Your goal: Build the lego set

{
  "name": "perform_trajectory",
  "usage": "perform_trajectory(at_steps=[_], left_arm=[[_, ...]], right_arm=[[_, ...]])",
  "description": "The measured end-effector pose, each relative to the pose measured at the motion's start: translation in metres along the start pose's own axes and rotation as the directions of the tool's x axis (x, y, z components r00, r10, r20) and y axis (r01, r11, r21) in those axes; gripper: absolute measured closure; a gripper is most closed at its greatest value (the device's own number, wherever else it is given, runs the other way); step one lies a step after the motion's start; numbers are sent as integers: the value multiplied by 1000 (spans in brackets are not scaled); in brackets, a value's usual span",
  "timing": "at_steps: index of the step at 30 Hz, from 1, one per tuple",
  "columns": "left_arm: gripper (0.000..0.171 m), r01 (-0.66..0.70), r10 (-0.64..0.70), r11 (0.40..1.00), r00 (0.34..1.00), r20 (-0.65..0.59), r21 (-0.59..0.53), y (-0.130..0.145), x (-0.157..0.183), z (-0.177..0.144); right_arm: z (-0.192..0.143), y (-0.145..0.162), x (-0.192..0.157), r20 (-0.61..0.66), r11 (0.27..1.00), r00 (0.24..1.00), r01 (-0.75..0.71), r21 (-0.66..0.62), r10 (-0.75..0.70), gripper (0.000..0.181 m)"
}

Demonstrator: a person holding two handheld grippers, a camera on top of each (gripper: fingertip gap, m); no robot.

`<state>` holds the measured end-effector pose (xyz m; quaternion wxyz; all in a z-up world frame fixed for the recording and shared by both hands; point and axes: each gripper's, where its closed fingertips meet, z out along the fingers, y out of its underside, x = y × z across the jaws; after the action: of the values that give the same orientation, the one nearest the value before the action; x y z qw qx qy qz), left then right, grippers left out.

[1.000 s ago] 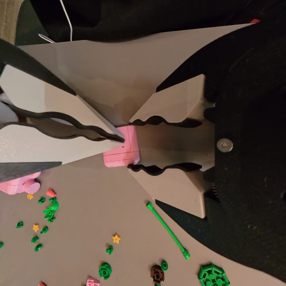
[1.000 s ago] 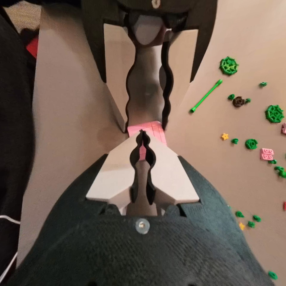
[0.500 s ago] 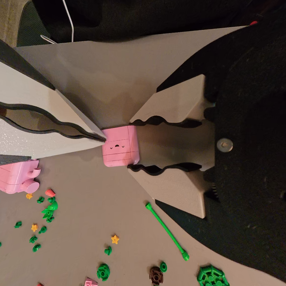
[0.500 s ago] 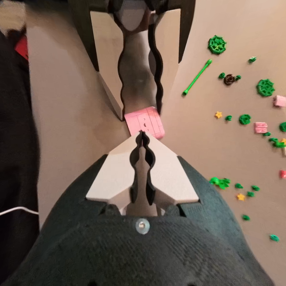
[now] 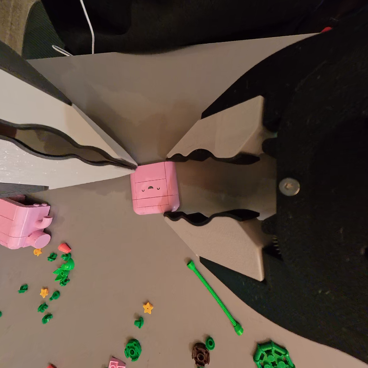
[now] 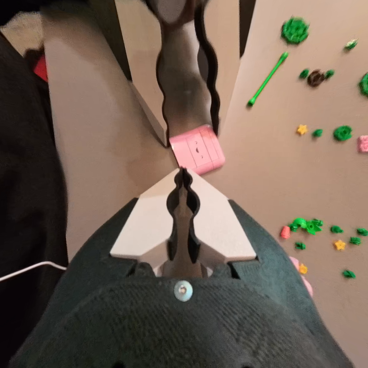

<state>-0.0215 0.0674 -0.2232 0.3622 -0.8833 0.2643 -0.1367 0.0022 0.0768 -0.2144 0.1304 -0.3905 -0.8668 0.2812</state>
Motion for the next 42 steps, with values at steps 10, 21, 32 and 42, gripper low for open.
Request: perform_trajectory(at_steps=[10, 21, 32, 42], left_arm=[[124, 0, 0, 1000, 1000, 1, 0, 0, 0, 0], [170, -6, 6, 1000, 1000, 12, -5, 1, 1, -1], [166, 10, -10, 1000, 1000, -18, -3, 1, 3, -1], [166, 31, -31, 1000, 999, -36, -2, 1, 3, -1]], right_arm=[[4, -16, 2, -37, 999, 999, -12, 49, 14, 181], [13, -36, -5, -18, 995, 1000, -9, 94, 11, 181], [-67, 25, 103, -408, 974, 884, -209, 91, 228, 163], [-34, 59, 105, -178, 928, 930, -347, -133, 322, 110]])
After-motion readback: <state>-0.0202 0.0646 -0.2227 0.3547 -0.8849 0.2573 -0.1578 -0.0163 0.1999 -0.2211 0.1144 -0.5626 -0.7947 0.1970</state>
